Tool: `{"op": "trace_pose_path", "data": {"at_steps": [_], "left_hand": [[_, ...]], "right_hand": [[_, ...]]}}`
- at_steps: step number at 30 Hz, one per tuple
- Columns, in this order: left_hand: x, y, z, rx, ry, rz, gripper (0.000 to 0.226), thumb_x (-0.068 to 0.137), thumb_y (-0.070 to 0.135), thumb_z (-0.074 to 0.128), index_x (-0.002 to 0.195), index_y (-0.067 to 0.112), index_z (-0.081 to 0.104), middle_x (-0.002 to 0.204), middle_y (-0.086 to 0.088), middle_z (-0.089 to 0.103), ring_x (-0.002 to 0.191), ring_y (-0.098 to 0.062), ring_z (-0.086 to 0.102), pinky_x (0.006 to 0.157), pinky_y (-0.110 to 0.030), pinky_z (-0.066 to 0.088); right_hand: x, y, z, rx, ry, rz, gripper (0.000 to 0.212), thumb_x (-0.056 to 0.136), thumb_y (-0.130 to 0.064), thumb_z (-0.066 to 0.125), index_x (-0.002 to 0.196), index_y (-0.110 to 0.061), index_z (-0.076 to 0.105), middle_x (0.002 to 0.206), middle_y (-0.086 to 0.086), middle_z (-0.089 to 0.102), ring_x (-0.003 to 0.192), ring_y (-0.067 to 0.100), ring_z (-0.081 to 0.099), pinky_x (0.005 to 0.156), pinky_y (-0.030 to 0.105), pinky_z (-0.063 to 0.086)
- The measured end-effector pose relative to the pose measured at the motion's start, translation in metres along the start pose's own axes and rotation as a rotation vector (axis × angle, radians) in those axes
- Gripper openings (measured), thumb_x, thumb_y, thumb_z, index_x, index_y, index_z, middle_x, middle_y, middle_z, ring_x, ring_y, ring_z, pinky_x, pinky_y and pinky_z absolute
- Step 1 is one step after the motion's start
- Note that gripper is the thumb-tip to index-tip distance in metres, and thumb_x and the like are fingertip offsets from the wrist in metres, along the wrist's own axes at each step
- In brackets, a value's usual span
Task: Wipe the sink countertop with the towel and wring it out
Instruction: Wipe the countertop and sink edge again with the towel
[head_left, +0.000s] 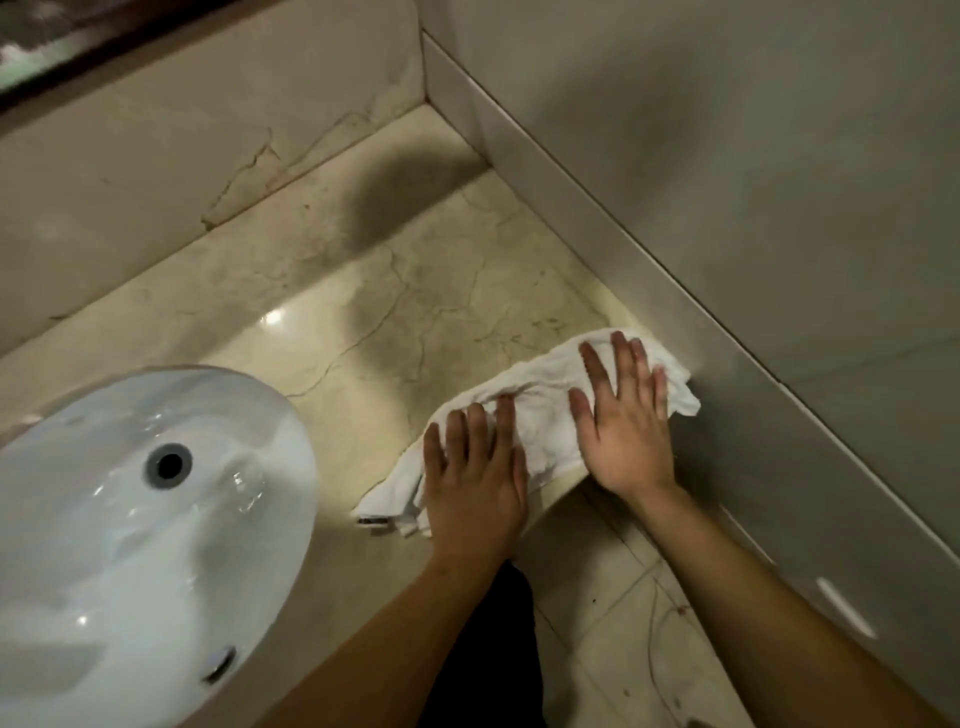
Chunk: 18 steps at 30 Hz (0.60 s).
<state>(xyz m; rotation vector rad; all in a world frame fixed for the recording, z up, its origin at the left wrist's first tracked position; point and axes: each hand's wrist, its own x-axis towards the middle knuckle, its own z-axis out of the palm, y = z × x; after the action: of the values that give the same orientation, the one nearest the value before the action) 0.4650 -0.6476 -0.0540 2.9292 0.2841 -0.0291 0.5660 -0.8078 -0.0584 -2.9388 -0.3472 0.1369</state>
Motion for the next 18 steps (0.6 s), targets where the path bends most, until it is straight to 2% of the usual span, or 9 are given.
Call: {"op": "trace_pose_path", "data": {"at_steps": [4,8,10,13,15,18], "left_hand": [[0.003,-0.001,-0.001,-0.015,-0.048,-0.030,0.061,0.103,0.040,0.047,0.160,0.020,0.035,0.149,-0.015,0.051,0.139,-0.037,0.044,0.123,-0.056,0.026],[0.031,-0.014,-0.005,-0.025,-0.014,-0.022,0.062,0.105,0.043,0.042,0.162,0.019,0.031,0.153,-0.016,0.047,0.143,-0.036,0.041,0.125,-0.058,0.020],[0.060,-0.029,-0.011,-0.015,-0.021,-0.030,0.062,0.107,0.048,0.031,0.164,0.022,0.025,0.159,-0.016,0.043,0.147,-0.036,0.038,0.127,-0.057,0.014],[0.114,-0.064,-0.020,0.071,-0.055,-0.018,0.063,0.107,0.050,0.016,0.165,0.025,0.018,0.164,-0.016,0.036,0.152,-0.034,0.030,0.128,-0.056,0.007],[0.136,-0.083,-0.026,0.146,-0.054,0.033,0.062,0.107,0.048,0.018,0.165,0.026,0.022,0.161,-0.016,0.041,0.149,-0.036,0.034,0.127,-0.058,0.011],[0.151,-0.090,-0.030,0.148,-0.078,0.067,0.062,0.103,0.048,0.027,0.161,0.027,0.033,0.152,-0.014,0.048,0.135,-0.038,0.045,0.117,-0.053,0.030]], "right_hand": [[0.012,-0.004,0.000,-0.012,-0.019,0.001,0.062,0.108,-0.054,0.016,0.164,-0.027,0.019,0.174,0.012,0.005,0.161,0.027,-0.009,0.129,0.053,-0.003],[0.052,-0.012,-0.003,-0.003,-0.051,-0.081,0.063,0.108,-0.055,0.016,0.164,-0.028,0.015,0.174,0.014,0.003,0.161,0.030,-0.008,0.129,0.051,-0.007],[0.080,-0.026,-0.001,-0.010,-0.006,-0.092,0.063,0.107,-0.052,0.021,0.163,-0.024,0.025,0.172,0.018,0.011,0.160,0.035,0.001,0.129,0.052,-0.004],[0.121,-0.058,0.006,0.006,0.012,-0.011,0.067,0.104,-0.052,0.022,0.161,-0.019,0.032,0.170,0.022,0.016,0.159,0.039,0.006,0.127,0.054,-0.003],[0.129,-0.067,0.007,-0.015,-0.006,0.009,0.070,0.103,-0.052,0.021,0.162,-0.016,0.032,0.170,0.024,0.017,0.159,0.040,0.008,0.126,0.056,0.000],[0.132,-0.062,0.004,-0.054,-0.006,-0.049,0.072,0.103,-0.054,0.021,0.162,-0.013,0.031,0.171,0.022,0.016,0.159,0.037,0.008,0.125,0.058,0.006]]}}
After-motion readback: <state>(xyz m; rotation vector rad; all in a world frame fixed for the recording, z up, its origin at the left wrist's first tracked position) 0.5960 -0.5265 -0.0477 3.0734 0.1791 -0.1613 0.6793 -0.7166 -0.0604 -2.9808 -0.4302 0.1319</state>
